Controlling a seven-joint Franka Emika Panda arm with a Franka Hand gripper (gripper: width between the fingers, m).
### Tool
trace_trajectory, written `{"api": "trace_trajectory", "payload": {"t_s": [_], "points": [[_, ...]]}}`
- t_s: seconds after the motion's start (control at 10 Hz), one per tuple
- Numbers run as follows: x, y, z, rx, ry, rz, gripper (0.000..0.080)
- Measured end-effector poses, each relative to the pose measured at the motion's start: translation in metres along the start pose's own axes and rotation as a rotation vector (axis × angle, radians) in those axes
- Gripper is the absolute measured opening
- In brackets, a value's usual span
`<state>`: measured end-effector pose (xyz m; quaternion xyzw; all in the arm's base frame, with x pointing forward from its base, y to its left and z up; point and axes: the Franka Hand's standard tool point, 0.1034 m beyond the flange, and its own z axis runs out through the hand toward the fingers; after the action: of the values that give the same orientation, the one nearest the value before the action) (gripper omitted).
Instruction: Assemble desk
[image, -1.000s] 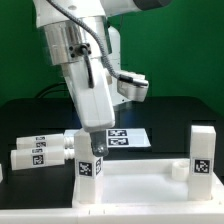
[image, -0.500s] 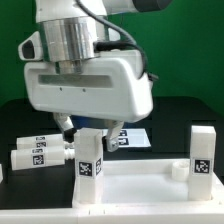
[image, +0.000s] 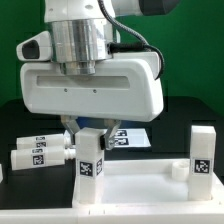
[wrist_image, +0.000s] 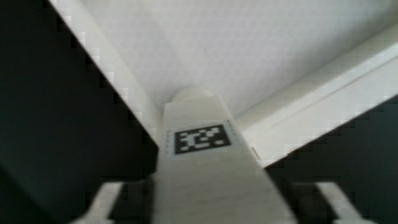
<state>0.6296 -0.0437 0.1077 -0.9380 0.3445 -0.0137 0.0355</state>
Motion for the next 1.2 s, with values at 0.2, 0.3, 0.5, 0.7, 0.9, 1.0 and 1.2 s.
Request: {"api": "trace_trajectory", "payload": {"t_s": [0.2,0.3,0.5,0.7,0.9,1.0,1.2], "points": [[0.0005,-0.0011,-0.001,0.01,-0.006,0.277,0.0285],[0.0011,-0.0009,-0.0015,0.019,-0.014,0.382,0.0285],[0.0018,-0.0024,0.001,0.069,-0.044,0.783,0.0285],[0.0,-0.0022,0.0005,0.04,-0.064,0.807,0.0285],[0.0002,-0.0038,0.0007,0.045,-0.07,0.927,0.0285],[0.0022,-0.0046,0.0,0.056,-0.072,1.041,0.0285],[0.0045,-0.004,0.0006,0.082,-0.069,1.237,0.0285]]}}
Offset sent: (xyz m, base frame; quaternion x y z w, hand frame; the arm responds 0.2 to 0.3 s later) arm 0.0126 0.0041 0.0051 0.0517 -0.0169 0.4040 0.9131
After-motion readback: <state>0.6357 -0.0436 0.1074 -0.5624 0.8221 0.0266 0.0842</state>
